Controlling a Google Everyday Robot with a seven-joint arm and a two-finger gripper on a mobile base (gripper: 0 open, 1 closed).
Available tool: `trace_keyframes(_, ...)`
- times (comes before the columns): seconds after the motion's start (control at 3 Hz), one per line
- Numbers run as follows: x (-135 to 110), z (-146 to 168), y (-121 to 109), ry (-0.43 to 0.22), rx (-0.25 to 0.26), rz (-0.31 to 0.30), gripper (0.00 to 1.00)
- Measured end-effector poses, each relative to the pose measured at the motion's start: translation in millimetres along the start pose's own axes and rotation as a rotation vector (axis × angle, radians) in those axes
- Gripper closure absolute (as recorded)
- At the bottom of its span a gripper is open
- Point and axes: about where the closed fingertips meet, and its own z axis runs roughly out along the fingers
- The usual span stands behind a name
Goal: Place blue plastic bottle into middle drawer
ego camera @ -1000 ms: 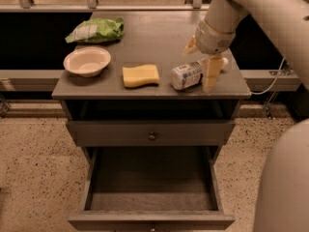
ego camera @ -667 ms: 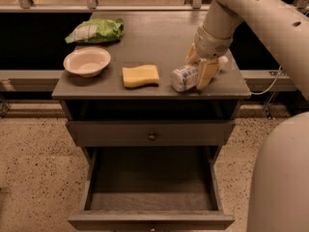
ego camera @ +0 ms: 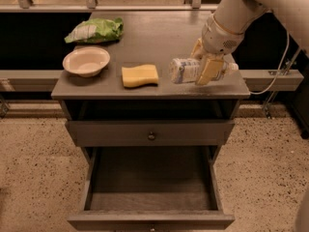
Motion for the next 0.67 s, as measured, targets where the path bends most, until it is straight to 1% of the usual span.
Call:
trace_keyframes(0.33, -25.3, -49.5, 38.1, -0.105, 0.091, 0.180, 1.00)
trace_keyframes(0.67, -24.0, -57.1, 98.3, -0.204, 0.178, 0.405, 1.00)
